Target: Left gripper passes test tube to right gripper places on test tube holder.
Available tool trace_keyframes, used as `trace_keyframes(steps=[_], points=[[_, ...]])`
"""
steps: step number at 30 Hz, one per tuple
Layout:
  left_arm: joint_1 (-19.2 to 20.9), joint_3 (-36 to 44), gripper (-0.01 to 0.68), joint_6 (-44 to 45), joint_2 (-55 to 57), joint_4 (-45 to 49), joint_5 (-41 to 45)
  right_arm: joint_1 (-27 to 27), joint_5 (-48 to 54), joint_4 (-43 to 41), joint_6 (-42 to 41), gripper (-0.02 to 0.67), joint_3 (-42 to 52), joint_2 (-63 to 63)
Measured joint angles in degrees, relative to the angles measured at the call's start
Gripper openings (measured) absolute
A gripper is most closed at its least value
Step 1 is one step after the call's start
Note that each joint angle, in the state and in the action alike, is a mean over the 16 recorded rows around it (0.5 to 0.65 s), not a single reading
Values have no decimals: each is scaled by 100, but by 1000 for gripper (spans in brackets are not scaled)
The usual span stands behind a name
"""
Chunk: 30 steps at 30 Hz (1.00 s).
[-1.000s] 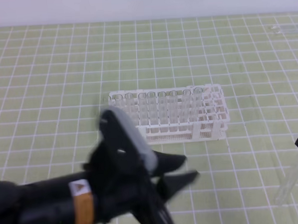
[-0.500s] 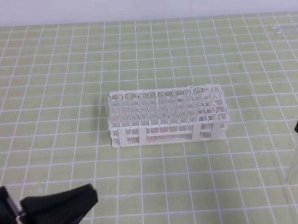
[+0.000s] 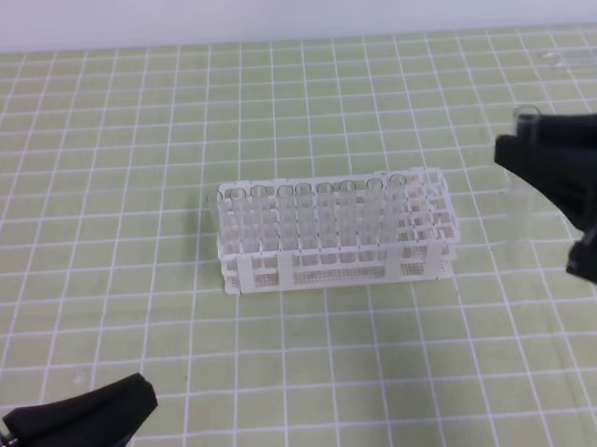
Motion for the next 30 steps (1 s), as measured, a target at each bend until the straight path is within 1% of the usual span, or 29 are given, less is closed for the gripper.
trace_keyframes(steps=[8, 17, 21, 22, 25, 28, 30], points=[[2, 3, -2, -5, 14, 4, 45, 0, 326, 0, -434, 105, -716, 1165], [9, 3, -2, -8, 14, 4, 71, 0, 672, -9, -618, 105, -1217, 2066], [186, 3, -2, -8, 9, 2, 87, 0, 846, -14, -631, 105, -1355, 2292], [256, 3, -2, -9, 9, 2, 88, 0, 874, -16, -645, 105, -1381, 2331], [648, 3, -2, -8, 6, 4, 102, 2, 928, -19, -734, 105, -1442, 2413], [1213, 4, -2, -8, 7, 6, 120, 26, 906, -21, -880, 105, -1487, 2432], [1670, 4, -2, -8, 7, 8, 137, 56, 857, -22, -998, 105, -1518, 2423]])
